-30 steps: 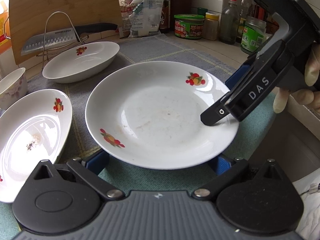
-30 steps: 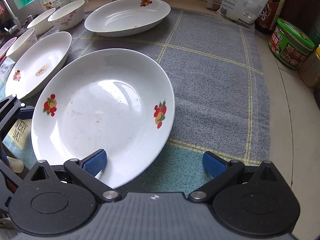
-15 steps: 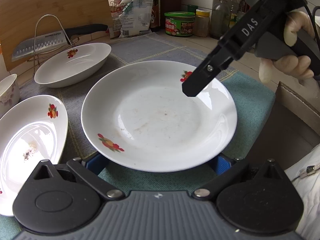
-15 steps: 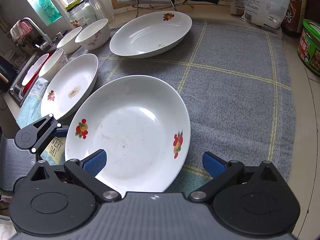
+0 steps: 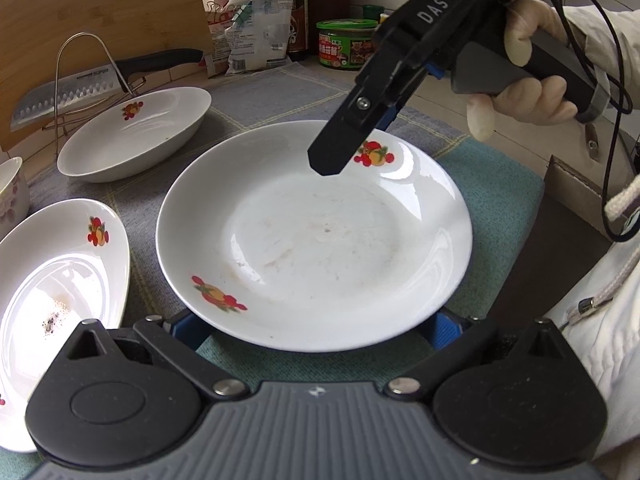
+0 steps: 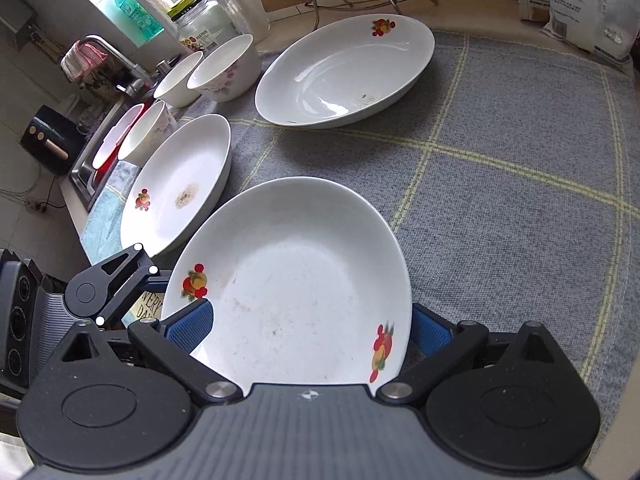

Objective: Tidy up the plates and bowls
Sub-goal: 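Carry the held plate with the right gripper toward the other plate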

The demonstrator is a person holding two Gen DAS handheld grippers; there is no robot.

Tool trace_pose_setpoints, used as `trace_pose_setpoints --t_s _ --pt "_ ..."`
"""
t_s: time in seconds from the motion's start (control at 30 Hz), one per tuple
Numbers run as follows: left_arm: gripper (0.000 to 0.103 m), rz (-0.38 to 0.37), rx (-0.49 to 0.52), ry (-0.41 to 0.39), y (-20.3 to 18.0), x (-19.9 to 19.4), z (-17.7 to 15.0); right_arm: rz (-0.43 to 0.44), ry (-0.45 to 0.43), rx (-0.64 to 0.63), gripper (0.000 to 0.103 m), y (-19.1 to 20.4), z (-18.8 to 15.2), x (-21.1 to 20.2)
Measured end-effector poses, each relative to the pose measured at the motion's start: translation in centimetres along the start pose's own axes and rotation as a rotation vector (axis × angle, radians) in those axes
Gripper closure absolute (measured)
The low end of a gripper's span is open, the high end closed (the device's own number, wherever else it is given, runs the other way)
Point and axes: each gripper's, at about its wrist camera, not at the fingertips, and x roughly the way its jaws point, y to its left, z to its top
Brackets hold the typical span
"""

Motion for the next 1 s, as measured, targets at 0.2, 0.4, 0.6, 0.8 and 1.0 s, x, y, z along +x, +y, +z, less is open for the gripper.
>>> trace_pose_setpoints --t_s 0.2,0.4,0.6,0.8,1.0 --pt "0.000 -0.007 0.010 0.012 0.12 0.11 0.19 0.050 0.032 0.025 0.000 -0.31 0.54 0.39" --pt "0.000 -0.002 0.023 0.018 0.23 0.16 0.30 0.059 0.064 0.032 0.000 -0.38 0.94 0.59" --pt "0.000 0.022 0.050 0.017 0.10 -0.04 0.37 0.039 0.078 0.006 0.002 -0.16 0.99 0.80" --pt "0.000 0.023 0.064 0.017 0.26 -0.02 0.48 0.035 0.083 0.006 0.002 -0.15 1.03 0.82" --pt "0.002 0.019 0.065 0.012 0.25 -0.10 0.42 0.028 0.086 0.000 0.001 -0.01 0.97 0.88"
